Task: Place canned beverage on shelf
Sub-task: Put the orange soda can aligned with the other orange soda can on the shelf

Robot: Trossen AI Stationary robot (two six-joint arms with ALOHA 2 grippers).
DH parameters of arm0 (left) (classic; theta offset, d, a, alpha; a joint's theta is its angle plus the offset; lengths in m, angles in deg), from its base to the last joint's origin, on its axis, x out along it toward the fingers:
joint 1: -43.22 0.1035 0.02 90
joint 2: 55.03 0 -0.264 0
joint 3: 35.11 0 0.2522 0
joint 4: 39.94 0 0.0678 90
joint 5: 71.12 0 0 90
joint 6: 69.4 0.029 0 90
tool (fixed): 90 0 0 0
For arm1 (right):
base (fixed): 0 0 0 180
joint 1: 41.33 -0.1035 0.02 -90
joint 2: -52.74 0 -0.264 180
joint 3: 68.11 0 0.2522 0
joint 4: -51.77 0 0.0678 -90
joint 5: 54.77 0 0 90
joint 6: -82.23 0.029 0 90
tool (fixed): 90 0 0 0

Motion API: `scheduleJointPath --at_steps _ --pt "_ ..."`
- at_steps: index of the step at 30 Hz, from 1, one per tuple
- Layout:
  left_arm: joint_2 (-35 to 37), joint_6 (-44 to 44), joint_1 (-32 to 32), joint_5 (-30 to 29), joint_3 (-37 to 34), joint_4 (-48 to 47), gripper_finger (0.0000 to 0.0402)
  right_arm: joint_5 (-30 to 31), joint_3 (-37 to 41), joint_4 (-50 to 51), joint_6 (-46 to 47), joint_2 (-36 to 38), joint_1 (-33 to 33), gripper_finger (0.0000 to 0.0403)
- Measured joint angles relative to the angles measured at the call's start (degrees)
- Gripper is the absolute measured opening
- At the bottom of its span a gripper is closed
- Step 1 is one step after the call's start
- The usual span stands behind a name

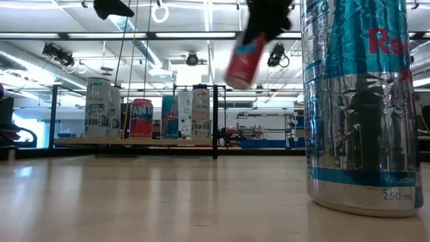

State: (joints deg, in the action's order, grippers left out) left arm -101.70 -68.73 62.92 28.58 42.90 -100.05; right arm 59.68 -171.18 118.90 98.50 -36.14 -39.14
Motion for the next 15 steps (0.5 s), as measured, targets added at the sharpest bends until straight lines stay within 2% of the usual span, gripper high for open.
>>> scheduleJointPath --at_steps 3,7,11,15 --pt "-0.2 -0.1 0.0 0.0 0.0 0.0 0.0307 -2.4 -1.1 -9.8 -9.5 0.0 3.4 0.0315" --pt "-0.2 -0.3 0.0 0.0 0.0 0.0 0.0307 -6.3 -1.5 -20.4 -17.8 0.0 6.7 0.0314" --pt "-0.2 0.0 0.0 -0.1 0.0 0.0 0.0307 -7.7 -1.6 -27.2 -21.7 -0.8 8.6 0.0314" --pt "-0.2 -0.5 0.0 -2.1 0.0 -0.2 0.0307 -8.5 -1.5 -29.4 -24.3 -2.2 9.6 0.0314"
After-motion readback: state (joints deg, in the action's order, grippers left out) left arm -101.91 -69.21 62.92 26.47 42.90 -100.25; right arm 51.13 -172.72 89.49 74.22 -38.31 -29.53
